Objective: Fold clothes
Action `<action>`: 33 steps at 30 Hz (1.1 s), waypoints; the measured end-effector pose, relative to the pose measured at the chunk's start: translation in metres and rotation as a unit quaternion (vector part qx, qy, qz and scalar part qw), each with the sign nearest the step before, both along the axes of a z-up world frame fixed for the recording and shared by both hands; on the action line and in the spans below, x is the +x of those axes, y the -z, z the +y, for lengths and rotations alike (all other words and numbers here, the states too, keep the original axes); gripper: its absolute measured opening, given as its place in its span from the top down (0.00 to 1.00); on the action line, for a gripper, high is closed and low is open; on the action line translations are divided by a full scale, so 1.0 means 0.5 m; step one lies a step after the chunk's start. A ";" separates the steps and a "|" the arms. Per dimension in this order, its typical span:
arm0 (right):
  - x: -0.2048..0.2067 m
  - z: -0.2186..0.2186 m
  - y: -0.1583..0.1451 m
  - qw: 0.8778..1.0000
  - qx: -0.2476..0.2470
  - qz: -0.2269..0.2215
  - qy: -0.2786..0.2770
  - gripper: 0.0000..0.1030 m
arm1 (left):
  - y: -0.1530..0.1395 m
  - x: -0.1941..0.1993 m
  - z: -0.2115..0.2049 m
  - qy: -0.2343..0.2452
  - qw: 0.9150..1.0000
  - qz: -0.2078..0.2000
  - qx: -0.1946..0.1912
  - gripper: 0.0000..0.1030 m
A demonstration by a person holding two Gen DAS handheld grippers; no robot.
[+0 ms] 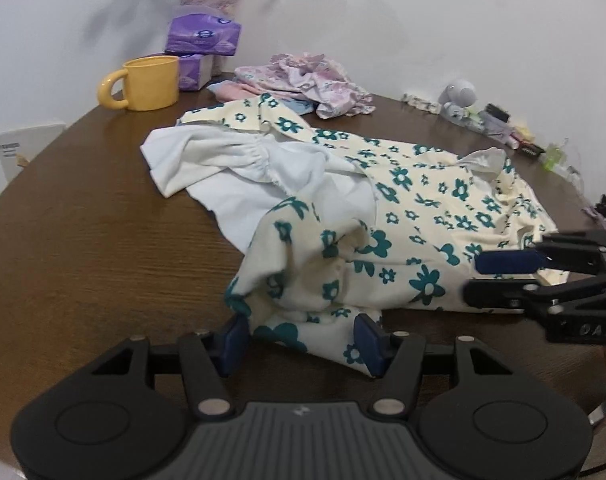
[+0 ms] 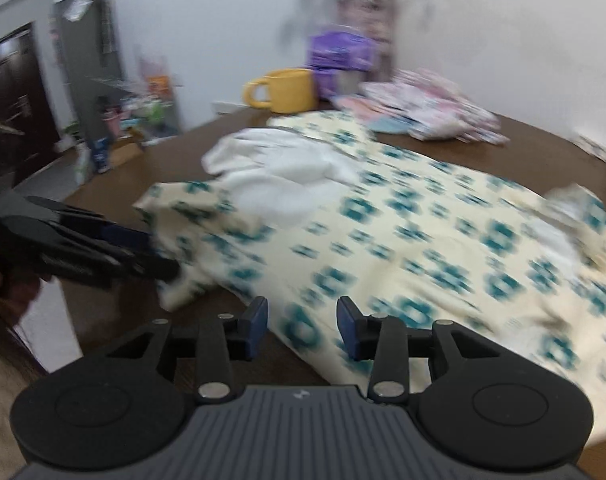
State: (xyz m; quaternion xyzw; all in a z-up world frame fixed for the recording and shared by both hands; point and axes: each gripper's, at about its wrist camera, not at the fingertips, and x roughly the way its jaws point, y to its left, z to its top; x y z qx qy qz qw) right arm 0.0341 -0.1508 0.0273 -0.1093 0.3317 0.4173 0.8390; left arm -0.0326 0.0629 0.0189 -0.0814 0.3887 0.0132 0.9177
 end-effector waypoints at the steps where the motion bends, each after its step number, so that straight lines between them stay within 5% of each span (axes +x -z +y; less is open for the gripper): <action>1: -0.002 0.019 0.002 1.000 -0.005 -0.008 -0.011 0.62 | 0.000 -0.004 -0.003 -0.007 1.000 0.002 0.005 0.45; 13: 0.011 0.095 0.035 0.998 -0.036 -0.034 -0.031 0.57 | -0.007 0.021 0.001 -0.064 0.998 0.020 -0.013 0.46; 19: 0.026 0.064 0.044 1.000 -0.022 -0.013 0.018 0.55 | -0.007 0.039 -0.004 -0.085 0.996 0.017 -0.017 0.67; 21: 0.027 0.058 0.044 0.999 -0.016 -0.005 0.027 0.55 | -0.006 0.042 -0.001 -0.088 0.996 0.017 -0.024 0.83; 26: 0.017 0.055 0.048 0.999 -0.005 -0.002 0.041 0.91 | -0.009 0.042 0.010 -0.072 0.997 0.011 -0.028 0.92; 28: 0.016 0.050 0.046 0.999 0.006 0.004 0.051 0.96 | -0.011 0.041 0.014 -0.063 0.998 0.008 -0.028 0.93; 31: 0.016 0.044 0.040 0.998 0.019 0.008 0.060 0.96 | -0.041 0.049 0.009 -0.010 0.999 -0.003 0.043 0.94; 33: 0.012 0.045 0.034 0.998 0.022 0.004 0.061 0.97 | -0.066 0.047 -0.013 0.030 0.988 -0.025 0.152 0.97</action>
